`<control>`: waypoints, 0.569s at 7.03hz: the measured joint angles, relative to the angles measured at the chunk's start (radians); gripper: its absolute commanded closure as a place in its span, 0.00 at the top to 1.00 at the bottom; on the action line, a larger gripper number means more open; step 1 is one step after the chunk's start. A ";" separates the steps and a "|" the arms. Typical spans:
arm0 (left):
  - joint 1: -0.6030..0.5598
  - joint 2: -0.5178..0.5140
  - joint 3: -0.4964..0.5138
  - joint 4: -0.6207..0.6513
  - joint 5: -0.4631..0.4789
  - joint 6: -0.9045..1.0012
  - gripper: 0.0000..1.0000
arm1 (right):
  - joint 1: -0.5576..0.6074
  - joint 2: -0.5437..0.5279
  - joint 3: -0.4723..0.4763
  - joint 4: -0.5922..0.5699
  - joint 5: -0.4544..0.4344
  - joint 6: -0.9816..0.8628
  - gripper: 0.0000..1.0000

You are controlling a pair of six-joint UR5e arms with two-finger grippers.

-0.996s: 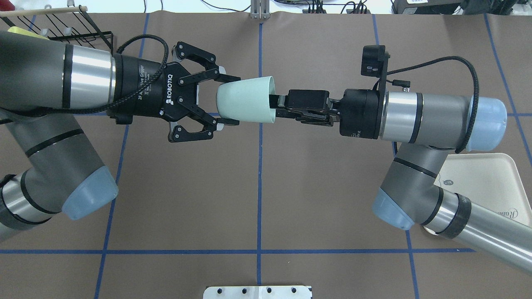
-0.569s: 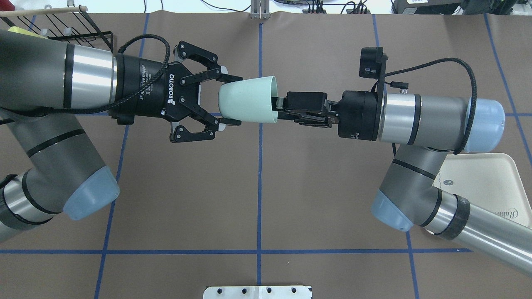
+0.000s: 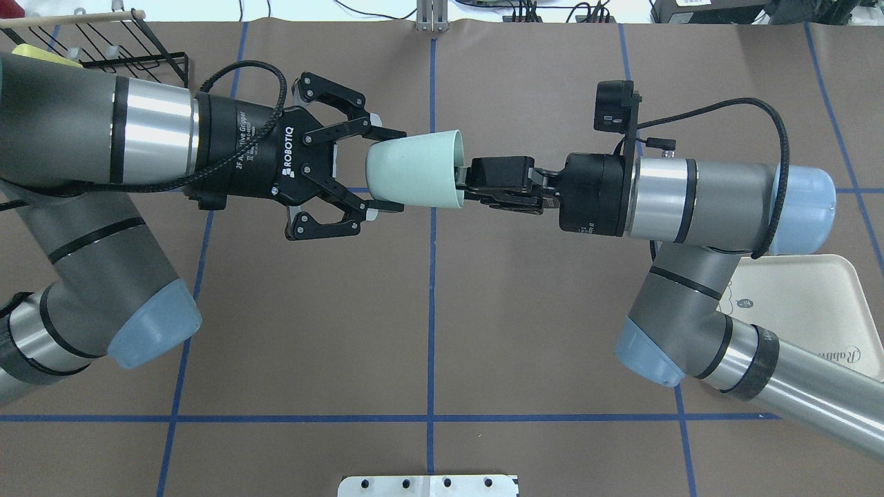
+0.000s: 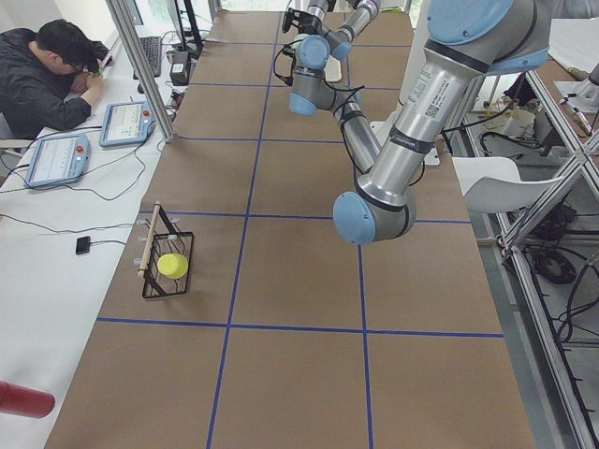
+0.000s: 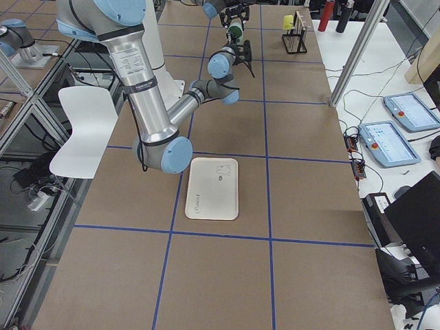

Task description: Left arm grabs green cup and hands to right arm on tray

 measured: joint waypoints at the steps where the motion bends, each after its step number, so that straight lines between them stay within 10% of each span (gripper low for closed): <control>1: 0.000 -0.002 0.000 0.000 0.002 0.000 0.34 | 0.000 0.001 0.000 0.000 0.000 -0.001 0.43; 4: 0.005 -0.004 0.000 0.000 0.011 0.000 0.34 | -0.001 0.002 0.001 0.001 0.000 0.000 0.39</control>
